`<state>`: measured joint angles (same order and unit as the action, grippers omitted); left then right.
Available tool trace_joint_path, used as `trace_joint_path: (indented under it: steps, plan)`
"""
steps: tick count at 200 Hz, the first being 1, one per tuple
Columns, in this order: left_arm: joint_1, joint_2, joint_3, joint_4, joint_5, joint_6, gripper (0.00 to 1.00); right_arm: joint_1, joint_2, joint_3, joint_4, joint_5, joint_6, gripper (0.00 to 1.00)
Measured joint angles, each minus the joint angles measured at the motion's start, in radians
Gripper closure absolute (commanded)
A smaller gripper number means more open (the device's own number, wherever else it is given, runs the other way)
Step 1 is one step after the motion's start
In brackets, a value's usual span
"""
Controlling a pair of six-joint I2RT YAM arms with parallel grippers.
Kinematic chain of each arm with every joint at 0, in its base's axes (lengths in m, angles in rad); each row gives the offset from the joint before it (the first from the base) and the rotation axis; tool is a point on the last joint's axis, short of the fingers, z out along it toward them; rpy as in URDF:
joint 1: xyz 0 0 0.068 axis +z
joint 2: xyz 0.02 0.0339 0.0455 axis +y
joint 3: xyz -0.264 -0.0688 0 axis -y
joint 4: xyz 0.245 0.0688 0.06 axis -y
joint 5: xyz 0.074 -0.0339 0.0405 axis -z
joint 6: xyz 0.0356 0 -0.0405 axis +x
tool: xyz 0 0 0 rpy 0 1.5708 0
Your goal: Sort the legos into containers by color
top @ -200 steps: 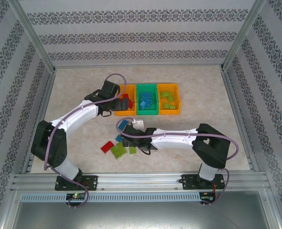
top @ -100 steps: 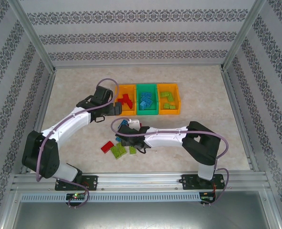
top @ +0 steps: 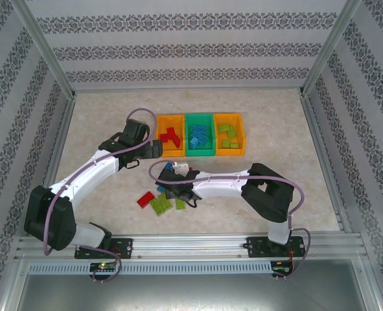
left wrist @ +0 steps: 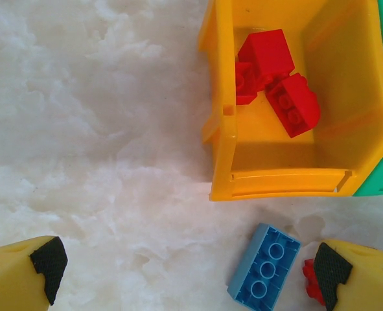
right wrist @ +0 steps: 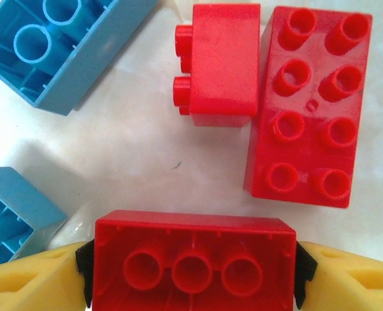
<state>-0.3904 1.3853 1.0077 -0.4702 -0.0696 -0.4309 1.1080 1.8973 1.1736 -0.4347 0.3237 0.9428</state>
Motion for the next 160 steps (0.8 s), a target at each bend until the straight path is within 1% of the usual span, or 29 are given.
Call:
trace_joint_path:
  steps: [62, 109, 138, 160]
  plan:
    - [0.000, -0.018, -0.035, -0.011, -0.014, -0.001, 0.01, -0.007, 0.019, 0.022, -0.003, -0.009, -0.019, 0.41]
    - [0.014, -0.065, -0.058, -0.018, -0.019, -0.010, 0.01, -0.007, 0.002, 0.022, -0.007, -0.010, -0.047, 0.42]
    - [0.021, -0.114, -0.092, -0.032, -0.026, -0.026, 0.01, -0.020, -0.094, 0.024, -0.014, -0.010, -0.106, 0.42]
    - [0.024, -0.162, -0.129, -0.050, -0.030, -0.047, 0.01, -0.062, -0.156, 0.056, -0.013, -0.010, -0.166, 0.42]
